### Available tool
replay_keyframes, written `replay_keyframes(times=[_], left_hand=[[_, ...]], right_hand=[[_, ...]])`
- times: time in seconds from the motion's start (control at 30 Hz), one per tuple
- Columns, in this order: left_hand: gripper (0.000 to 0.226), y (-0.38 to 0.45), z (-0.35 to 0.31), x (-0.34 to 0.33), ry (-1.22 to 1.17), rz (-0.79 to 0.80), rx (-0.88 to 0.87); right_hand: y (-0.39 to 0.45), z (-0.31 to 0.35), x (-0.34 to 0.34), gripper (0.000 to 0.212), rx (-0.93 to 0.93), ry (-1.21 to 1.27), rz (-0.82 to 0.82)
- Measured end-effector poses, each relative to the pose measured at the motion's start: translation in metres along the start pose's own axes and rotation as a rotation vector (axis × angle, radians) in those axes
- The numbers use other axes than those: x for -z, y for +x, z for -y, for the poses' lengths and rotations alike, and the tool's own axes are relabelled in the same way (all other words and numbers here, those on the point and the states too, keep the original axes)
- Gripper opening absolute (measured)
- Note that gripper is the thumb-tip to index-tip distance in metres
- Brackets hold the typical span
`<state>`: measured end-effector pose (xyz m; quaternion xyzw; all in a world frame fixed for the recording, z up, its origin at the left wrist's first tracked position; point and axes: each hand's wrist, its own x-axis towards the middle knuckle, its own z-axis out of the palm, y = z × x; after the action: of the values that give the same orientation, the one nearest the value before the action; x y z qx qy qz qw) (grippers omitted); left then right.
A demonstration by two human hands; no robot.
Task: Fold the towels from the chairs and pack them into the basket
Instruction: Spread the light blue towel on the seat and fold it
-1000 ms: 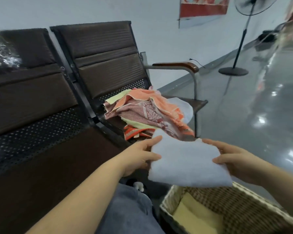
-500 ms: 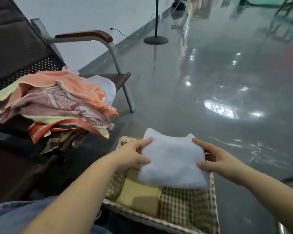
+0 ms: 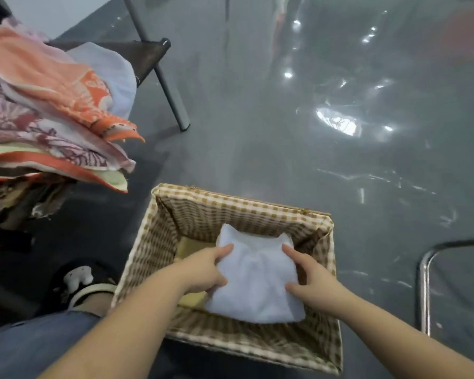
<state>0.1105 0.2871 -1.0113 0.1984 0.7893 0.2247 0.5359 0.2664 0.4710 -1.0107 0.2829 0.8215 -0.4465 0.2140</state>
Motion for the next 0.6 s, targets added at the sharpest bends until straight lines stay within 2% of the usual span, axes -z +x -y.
replay_keyframes(times=[0.3, 0.47, 0.6], left_hand=[[0.084, 0.049, 0.009, -0.04, 0.126, 0.025, 0.004], [0.089, 0.051, 0.013, -0.052, 0.256, 0.142, 0.049], [0.085, 0.047, 0.014, -0.055, 0.368, 0.148, 0.063]], right_hand=[[0.015, -0.014, -0.017, 0.079, -0.084, -0.211, -0.023], [0.021, -0.01, -0.023, 0.089, -0.219, -0.35, 0.056], [0.019, -0.003, -0.024, 0.089, -0.233, -0.402, 0.058]])
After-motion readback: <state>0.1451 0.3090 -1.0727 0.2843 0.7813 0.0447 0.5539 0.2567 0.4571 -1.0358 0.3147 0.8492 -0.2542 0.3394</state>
